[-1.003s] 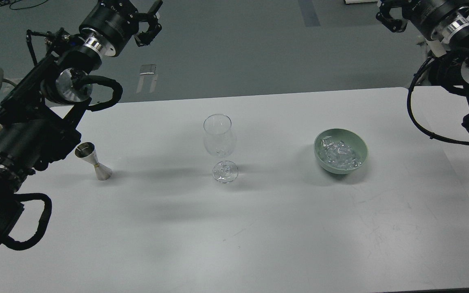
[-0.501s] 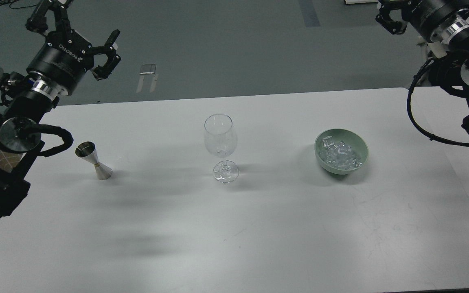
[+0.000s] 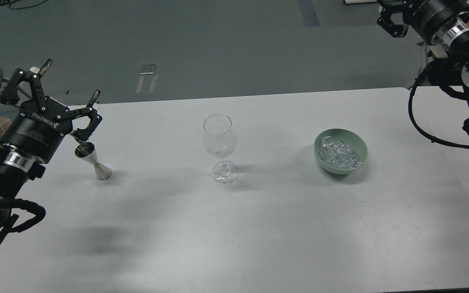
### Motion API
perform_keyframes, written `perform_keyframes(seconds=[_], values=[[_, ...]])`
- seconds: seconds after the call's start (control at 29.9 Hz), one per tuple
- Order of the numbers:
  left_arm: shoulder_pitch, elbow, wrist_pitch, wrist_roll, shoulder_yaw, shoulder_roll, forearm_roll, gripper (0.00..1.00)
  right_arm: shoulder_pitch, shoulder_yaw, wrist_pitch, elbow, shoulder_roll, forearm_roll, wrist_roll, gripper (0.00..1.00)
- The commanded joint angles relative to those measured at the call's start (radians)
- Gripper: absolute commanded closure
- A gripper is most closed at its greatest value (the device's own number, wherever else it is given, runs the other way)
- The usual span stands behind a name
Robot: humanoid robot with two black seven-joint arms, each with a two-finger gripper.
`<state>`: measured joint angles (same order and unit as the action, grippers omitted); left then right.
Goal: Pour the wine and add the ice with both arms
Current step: 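Lower the left gripper around the silver jigger and close it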
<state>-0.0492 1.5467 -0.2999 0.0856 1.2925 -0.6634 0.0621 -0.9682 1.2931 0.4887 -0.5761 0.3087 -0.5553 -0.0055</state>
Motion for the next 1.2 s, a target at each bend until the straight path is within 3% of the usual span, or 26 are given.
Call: perform_keyframes(seconds=[0.0, 0.13, 0.33, 0.6, 0.77, 0.94, 1.04, 1.17], values=[[0.116, 0.07, 0.002, 0.002, 0.044, 0.005, -0.002, 0.02, 0.003, 0.0, 0.0, -0.001, -0.002, 0.0, -0.001, 0.0], [0.242, 0.105, 0.007, 0.01, 0.084, 0.062, -0.001, 0.02, 0.013, 0.0, 0.0, -0.001, -0.006, 0.0, -0.001, 0.0], [0.311, 0.101, 0.015, 0.006, 0.044, 0.203, -0.001, 0.02, 0.013, -0.002, 0.0, -0.001, -0.008, 0.0, -0.001, 0.0], [0.33, 0.081, 0.113, 0.006, 0.045, 0.31, 0.002, 0.04, 0.026, 0.0, 0.0, -0.001, 0.009, 0.0, -0.001, 0.0], [0.331, 0.079, 0.127, 0.0, 0.056, 0.363, 0.059, 0.05, 0.026, 0.0, 0.0, -0.001, 0.0, 0.0, -0.001, 0.0], [0.336, 0.047, 0.154, 0.002, 0.057, 0.378, 0.081, 0.19, 0.023, 0.0, -0.007, -0.001, -0.003, 0.0, -0.001, 0.0], [0.33, 0.029, 0.183, -0.006, 0.059, 0.395, 0.079, 0.35, 0.023, 0.0, -0.009, 0.001, 0.001, 0.0, -0.001, 0.0], [0.316, -0.016, 0.185, -0.036, 0.08, 0.41, 0.078, 0.35, 0.026, 0.0, -0.009, 0.001, 0.006, 0.0, -0.001, 0.0]])
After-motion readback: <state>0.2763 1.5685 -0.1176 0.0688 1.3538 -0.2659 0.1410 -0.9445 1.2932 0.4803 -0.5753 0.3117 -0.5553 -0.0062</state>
